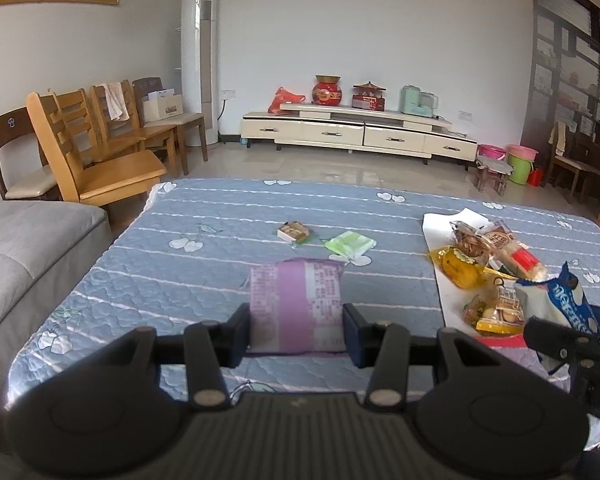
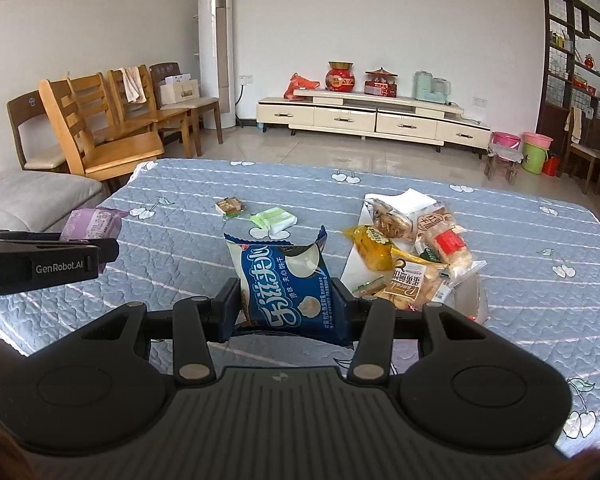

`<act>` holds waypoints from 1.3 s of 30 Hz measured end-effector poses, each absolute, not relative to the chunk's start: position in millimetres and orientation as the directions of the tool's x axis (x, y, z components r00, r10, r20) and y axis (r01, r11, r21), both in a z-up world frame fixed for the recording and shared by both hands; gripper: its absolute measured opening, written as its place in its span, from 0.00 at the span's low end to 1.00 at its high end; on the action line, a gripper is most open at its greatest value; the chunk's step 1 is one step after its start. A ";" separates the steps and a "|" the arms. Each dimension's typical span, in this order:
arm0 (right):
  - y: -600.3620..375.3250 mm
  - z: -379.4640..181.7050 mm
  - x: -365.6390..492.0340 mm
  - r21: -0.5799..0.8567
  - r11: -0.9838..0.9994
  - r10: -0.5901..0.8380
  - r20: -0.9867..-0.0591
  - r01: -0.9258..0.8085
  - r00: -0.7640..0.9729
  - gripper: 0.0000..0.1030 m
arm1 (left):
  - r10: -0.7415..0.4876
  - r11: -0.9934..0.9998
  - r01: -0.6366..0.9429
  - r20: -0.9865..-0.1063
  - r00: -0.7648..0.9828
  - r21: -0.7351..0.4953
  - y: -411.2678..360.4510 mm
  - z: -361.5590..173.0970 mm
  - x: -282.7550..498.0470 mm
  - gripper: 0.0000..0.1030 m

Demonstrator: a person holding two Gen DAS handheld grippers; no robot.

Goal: Organize snacks
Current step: 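Carry the purple pack and blue chip bag over the white tray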

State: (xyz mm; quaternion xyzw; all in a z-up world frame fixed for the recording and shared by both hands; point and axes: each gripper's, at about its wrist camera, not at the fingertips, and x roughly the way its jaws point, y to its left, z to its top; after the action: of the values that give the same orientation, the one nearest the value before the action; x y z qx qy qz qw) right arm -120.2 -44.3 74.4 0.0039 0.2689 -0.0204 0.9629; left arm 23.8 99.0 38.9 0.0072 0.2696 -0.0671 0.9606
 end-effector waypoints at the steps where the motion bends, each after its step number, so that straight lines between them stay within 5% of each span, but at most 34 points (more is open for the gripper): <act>1: -44.5 74.3 -120.3 -0.005 0.999 -0.039 -0.517 0.042 0.855 0.56 | -0.126 0.991 0.135 -0.519 0.845 -0.020 98.0 38.8 23.6 0.45; 39: -51.3 80.0 -136.9 -0.022 0.994 -0.106 -0.489 0.109 0.866 0.56 | -0.178 0.979 0.201 -0.528 0.830 -0.014 67.1 38.1 15.8 0.45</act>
State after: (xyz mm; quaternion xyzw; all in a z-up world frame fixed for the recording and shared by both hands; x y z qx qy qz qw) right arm -136.9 -51.3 80.0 0.0034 0.2530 -0.0557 0.9658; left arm 15.8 67.1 38.1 0.0212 0.2741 -0.0993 0.9563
